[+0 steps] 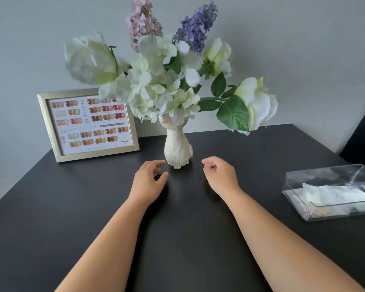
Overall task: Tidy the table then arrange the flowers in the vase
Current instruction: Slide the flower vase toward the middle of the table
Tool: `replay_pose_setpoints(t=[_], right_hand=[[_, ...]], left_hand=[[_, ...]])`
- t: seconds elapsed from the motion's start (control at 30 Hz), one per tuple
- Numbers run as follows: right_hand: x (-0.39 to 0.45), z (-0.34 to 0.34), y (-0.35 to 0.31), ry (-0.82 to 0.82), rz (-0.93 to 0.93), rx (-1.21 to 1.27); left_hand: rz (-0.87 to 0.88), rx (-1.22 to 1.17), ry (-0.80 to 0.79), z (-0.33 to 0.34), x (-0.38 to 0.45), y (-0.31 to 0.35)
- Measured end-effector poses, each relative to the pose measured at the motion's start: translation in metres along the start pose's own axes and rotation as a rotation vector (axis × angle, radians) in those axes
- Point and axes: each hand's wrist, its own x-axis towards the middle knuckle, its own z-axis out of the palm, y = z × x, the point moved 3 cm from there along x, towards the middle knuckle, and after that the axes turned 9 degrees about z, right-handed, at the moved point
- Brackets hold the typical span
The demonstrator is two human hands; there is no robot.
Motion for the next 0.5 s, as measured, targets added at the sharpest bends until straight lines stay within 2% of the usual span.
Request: replay_pose_setpoints(t=[0.13, 0.5], right_hand=[[0.010, 0.013, -0.009, 0.024, 0.028, 0.161], [0.036, 0.047, -0.032, -0.033, -0.029, 0.127]], left_hand=[[-0.033, -0.070, 0.059, 0.003, 0.013, -0.007], [-0.004, -0.258, 0.070, 0.016, 0.050, -0.013]])
